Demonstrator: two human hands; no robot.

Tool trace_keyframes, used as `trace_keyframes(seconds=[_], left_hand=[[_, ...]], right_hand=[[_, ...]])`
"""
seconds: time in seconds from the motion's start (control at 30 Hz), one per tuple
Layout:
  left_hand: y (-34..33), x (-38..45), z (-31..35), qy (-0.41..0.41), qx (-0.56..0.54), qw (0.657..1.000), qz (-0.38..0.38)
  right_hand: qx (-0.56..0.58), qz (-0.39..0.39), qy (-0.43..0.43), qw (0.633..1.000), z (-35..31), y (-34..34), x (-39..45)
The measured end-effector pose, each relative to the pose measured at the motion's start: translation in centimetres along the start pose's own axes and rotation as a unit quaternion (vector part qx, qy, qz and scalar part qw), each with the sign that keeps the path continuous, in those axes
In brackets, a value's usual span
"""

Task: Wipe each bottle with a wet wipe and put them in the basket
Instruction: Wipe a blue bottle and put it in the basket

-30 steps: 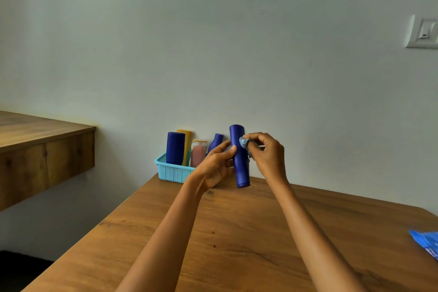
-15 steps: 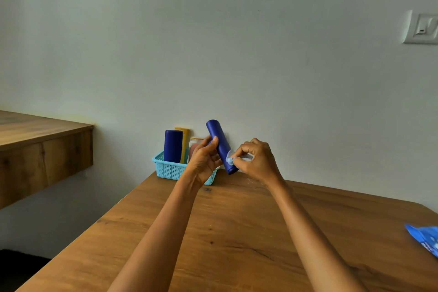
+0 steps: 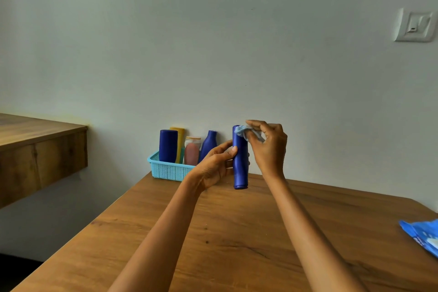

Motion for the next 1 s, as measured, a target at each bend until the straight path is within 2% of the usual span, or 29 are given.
trace_keyframes(seconds=[0.13,0.3,0.47,0.67,0.7,0.8,0.87,0.93,1.0], left_hand=[[-0.1,0.0,-0.2,0.006,0.008,1.000,0.017],[0.1,-0.1,0.4,-0.010,-0.007,1.000,0.013],[1.3,-0.4,1.5,-0.051,-0.079,0.995,0.038],[3.1,-0.8,1.4,-0.054,-0.111,0.989,0.076],[3.0,-0.8,1.3,-0.048,-0.103,0.991,0.076],[2.2,-0.6,0.6,-0.009,-0.051,0.997,0.063],[1.7,-0.3,-0.2,0.021,-0.015,0.998,0.053],[1.3,-0.1,-0.7,0.043,0.011,0.998,0.048],[0.8,0.2,-0.8,0.047,0.030,0.998,0.039]], right_hand=[[-0.009,0.019,0.020,1.000,-0.7,0.0,-0.3],[-0.012,-0.060,0.052,0.997,-0.5,-1.8,-0.2],[0.006,-0.098,0.086,0.991,0.1,-2.3,-0.9],[0.036,-0.185,0.076,0.979,0.7,-2.9,-1.0],[0.044,-0.167,0.059,0.983,0.9,-2.6,-0.8],[0.059,-0.044,0.001,0.997,1.5,-1.0,-0.2],[0.025,0.020,-0.006,0.999,1.6,0.0,0.0],[-0.023,0.044,0.006,0.999,1.5,0.4,0.1],[-0.043,0.003,0.022,0.999,1.4,-0.2,-0.1]])
Point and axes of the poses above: each hand's wrist, its own x-axis towards the middle knuckle, its own y-axis out of the back of the hand, z = x × y, the point moved 7 cm from there along x, towards the middle knuckle, and after that the axes turned 11 degrees about y, right-handed, at the moved point
